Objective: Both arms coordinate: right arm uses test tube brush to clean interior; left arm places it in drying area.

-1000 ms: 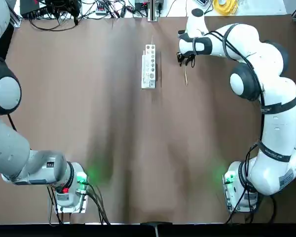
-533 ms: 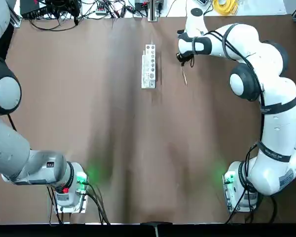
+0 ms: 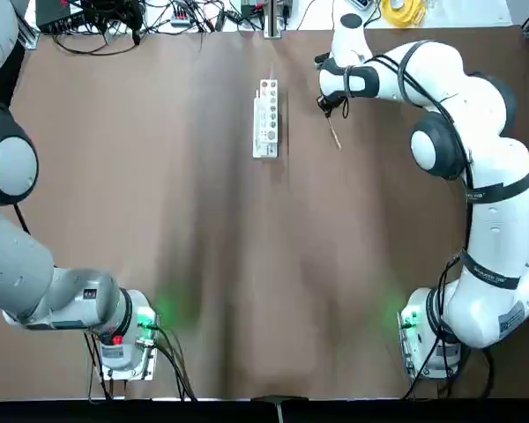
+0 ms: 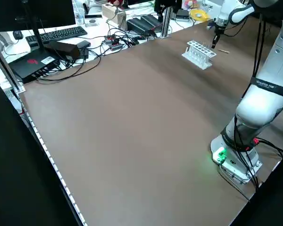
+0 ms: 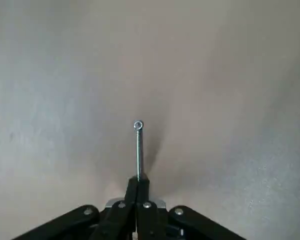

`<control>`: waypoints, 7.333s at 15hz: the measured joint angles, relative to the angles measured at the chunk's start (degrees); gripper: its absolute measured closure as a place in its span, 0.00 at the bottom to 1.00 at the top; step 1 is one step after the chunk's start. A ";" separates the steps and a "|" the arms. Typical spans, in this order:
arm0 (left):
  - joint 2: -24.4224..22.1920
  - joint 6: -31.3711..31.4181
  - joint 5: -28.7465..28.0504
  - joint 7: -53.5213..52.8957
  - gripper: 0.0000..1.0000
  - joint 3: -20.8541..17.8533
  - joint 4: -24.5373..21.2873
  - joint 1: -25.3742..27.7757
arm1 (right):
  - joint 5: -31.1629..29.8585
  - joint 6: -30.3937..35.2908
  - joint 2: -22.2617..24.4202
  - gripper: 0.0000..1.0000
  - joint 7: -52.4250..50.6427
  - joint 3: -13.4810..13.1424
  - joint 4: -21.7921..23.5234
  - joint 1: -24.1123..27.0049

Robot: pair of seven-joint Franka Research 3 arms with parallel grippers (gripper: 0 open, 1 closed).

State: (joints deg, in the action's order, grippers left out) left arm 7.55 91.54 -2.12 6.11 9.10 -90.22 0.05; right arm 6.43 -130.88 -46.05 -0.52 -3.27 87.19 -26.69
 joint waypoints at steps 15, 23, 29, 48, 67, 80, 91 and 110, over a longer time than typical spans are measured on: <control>0.00 0.08 0.00 0.00 0.01 0.90 0.12 -0.26 | 4.78 8.86 3.43 0.98 -47.76 19.80 -7.32 13.13; 0.00 0.08 0.00 0.00 0.01 1.46 0.11 -0.27 | 12.63 8.84 3.46 0.98 -66.36 35.42 -9.81 24.51; 0.00 0.08 0.00 0.00 0.01 1.61 0.11 -0.27 | 31.76 8.71 3.38 0.98 -85.83 36.30 -11.09 25.31; 0.05 1.49 0.00 0.00 0.01 1.62 0.10 -0.26 | 66.61 6.26 -1.90 0.98 -124.23 36.69 -13.20 22.53; 0.15 2.30 0.00 0.00 0.01 1.62 0.07 -0.26 | 66.63 6.37 -3.15 0.98 -125.32 35.58 -13.02 23.08; 0.74 2.78 0.00 0.00 0.01 1.62 0.03 -0.26 | 66.63 6.36 -4.27 0.98 -126.66 35.61 -13.02 22.67; 0.81 2.99 0.00 0.00 0.01 1.62 0.03 -0.26 | 66.63 6.29 -6.13 0.98 -128.33 35.56 -13.02 22.79; 1.32 3.17 0.00 0.00 0.01 1.67 0.02 -0.46 | 69.83 6.26 -8.68 0.98 -128.39 34.43 -13.04 23.12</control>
State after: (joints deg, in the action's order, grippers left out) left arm 8.87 94.71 -2.12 6.11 10.77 -90.20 -0.40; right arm 76.27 -124.61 -54.73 -128.91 31.16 74.15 -3.57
